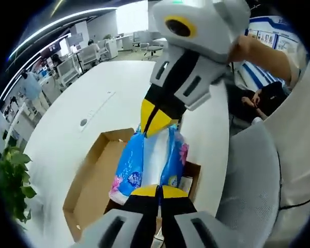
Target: Operate the shoe box by opening the lid, removing the specified soft item, and placing it in the target area until the item is outside and the box remains undamaged.
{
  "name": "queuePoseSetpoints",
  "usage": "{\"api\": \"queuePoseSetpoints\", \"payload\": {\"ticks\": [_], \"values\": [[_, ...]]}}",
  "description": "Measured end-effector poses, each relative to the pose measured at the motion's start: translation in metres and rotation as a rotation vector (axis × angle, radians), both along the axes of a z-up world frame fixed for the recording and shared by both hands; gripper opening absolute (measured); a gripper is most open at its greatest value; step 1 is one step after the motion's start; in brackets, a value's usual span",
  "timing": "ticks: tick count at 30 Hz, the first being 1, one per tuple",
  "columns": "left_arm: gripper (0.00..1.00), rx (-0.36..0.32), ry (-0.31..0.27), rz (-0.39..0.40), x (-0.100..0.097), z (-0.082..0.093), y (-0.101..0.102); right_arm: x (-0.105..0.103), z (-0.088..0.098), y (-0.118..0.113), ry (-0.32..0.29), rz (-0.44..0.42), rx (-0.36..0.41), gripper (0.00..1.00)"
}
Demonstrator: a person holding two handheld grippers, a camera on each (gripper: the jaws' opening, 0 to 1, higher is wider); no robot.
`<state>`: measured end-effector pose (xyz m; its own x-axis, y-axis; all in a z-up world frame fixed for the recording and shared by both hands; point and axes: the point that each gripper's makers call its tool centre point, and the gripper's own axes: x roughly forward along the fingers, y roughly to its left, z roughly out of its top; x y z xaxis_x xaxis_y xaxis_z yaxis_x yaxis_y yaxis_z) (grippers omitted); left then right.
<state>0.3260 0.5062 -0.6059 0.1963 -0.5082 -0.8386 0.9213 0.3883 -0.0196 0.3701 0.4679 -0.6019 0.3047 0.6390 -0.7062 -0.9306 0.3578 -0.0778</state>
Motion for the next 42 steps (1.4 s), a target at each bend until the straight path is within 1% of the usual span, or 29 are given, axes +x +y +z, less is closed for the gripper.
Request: {"api": "queuePoseSetpoints", "payload": {"ticks": [10, 15, 21, 22, 28, 42], "values": [[0.00, -0.004, -0.005, -0.080, 0.003, 0.013, -0.047, 0.003, 0.012, -0.047, -0.012, -0.033, -0.015, 0.00], [0.00, -0.014, -0.008, -0.113, 0.005, 0.015, -0.071, 0.006, 0.013, -0.071, -0.015, -0.051, -0.031, 0.00], [0.00, -0.027, -0.004, -0.147, 0.009, 0.014, -0.102, 0.009, 0.013, -0.099, -0.012, -0.075, -0.047, 0.00], [0.00, -0.027, -0.005, -0.150, 0.009, 0.014, -0.104, 0.010, 0.013, -0.102, -0.011, -0.079, -0.048, 0.00], [0.00, -0.029, -0.012, -0.191, 0.015, 0.012, -0.132, 0.016, 0.012, -0.129, -0.007, -0.112, -0.053, 0.00], [0.00, -0.024, -0.001, -0.277, 0.024, 0.000, -0.199, 0.025, 0.000, -0.192, 0.021, -0.164, -0.075, 0.00]]}}
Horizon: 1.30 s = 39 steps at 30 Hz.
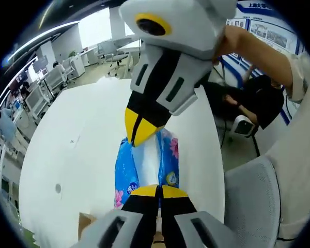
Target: Operate the shoe box by opening the lid, removing the specified soft item, and placing it in the target area until the item is outside and the box remains undamaged.
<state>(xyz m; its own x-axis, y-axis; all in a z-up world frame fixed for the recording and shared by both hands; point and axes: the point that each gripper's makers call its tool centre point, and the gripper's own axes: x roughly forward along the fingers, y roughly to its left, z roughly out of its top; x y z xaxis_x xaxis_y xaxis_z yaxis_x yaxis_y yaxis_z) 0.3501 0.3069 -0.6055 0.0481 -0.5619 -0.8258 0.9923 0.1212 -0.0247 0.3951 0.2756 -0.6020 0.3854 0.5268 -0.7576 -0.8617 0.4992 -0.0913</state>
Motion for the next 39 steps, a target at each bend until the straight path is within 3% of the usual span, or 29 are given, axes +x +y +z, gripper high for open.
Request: {"api": "queuePoseSetpoints", "payload": {"ticks": [18, 39], "values": [[0.00, -0.007, 0.037, -0.062, 0.019, -0.024, -0.065, 0.022, -0.021, -0.069, 0.036, -0.070, -0.015, 0.00], [0.00, -0.039, 0.079, -0.118, 0.029, -0.061, -0.126, 0.040, -0.057, -0.128, 0.066, -0.127, -0.069, 0.00]]}}
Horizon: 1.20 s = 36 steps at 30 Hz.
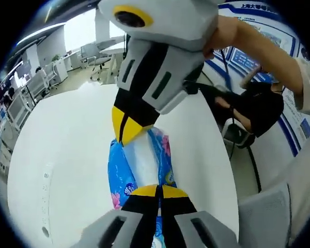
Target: Operate the shoe box by opening the lid, removing the specified soft item, and placing it in the target area until the item is outside and the box remains undamaged.
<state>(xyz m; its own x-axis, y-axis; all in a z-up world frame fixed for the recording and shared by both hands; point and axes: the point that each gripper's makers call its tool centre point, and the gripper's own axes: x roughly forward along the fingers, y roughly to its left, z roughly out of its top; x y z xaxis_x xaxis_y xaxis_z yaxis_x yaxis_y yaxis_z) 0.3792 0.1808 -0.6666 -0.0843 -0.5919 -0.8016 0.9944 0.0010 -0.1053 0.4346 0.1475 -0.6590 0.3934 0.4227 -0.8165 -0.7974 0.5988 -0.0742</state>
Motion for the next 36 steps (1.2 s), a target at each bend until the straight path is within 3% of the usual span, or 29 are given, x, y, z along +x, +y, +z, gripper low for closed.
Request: {"api": "queuePoseSetpoints", "payload": {"ticks": [14, 24, 36], "values": [[0.00, 0.019, 0.041, 0.004, -0.001, -0.044, -0.013, -0.001, -0.050, -0.013, 0.062, 0.000, -0.040, 0.00], [0.00, 0.046, 0.063, 0.011, 0.000, -0.066, -0.007, -0.001, -0.074, -0.011, 0.093, 0.008, -0.051, 0.00], [0.00, 0.049, 0.048, 0.002, -0.001, -0.069, -0.006, -0.002, -0.074, -0.009, 0.087, 0.002, -0.051, 0.00]]}}
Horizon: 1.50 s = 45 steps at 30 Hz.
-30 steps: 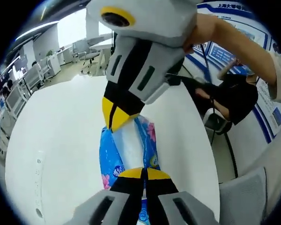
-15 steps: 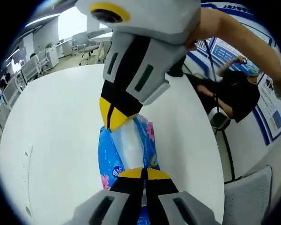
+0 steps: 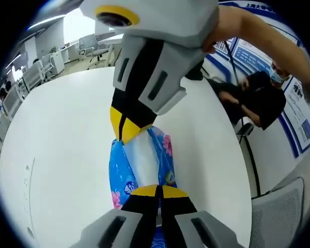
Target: Operate the shoe box by opening the lid, removing the specified soft item, and placing it in the target area until the item is outside and the box remains undamaged.
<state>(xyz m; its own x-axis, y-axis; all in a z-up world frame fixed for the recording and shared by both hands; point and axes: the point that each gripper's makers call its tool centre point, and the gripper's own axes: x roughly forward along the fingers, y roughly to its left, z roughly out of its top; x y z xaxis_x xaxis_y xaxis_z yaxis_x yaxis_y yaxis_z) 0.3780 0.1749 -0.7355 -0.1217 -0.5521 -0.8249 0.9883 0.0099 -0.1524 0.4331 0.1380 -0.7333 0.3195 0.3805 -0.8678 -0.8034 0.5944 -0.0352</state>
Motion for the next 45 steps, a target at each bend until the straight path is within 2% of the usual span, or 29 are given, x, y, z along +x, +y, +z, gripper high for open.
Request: {"api": "queuePoseSetpoints", "payload": {"ticks": [16, 19, 22, 26, 35, 45], "values": [[0.01, 0.006, -0.036, 0.008, 0.001, 0.000, 0.000, 0.002, 0.003, -0.001, -0.030, -0.004, -0.022, 0.01], [0.04, 0.009, -0.043, 0.005, 0.001, 0.003, 0.001, 0.000, 0.005, -0.002, -0.035, -0.010, -0.026, 0.04], [0.12, -0.002, -0.038, 0.018, 0.000, 0.009, 0.000, -0.001, 0.009, -0.002, -0.038, -0.017, -0.023, 0.06], [0.15, -0.015, -0.054, 0.014, 0.001, 0.018, 0.003, -0.005, 0.016, -0.001, -0.041, -0.016, -0.029, 0.11], [0.25, -0.036, -0.080, 0.052, 0.004, 0.042, 0.026, -0.017, 0.035, 0.005, -0.050, -0.006, -0.041, 0.19], [0.33, -0.057, -0.079, 0.118, -0.005, 0.069, 0.073, -0.035, 0.066, 0.020, -0.093, 0.018, -0.047, 0.25]]}}
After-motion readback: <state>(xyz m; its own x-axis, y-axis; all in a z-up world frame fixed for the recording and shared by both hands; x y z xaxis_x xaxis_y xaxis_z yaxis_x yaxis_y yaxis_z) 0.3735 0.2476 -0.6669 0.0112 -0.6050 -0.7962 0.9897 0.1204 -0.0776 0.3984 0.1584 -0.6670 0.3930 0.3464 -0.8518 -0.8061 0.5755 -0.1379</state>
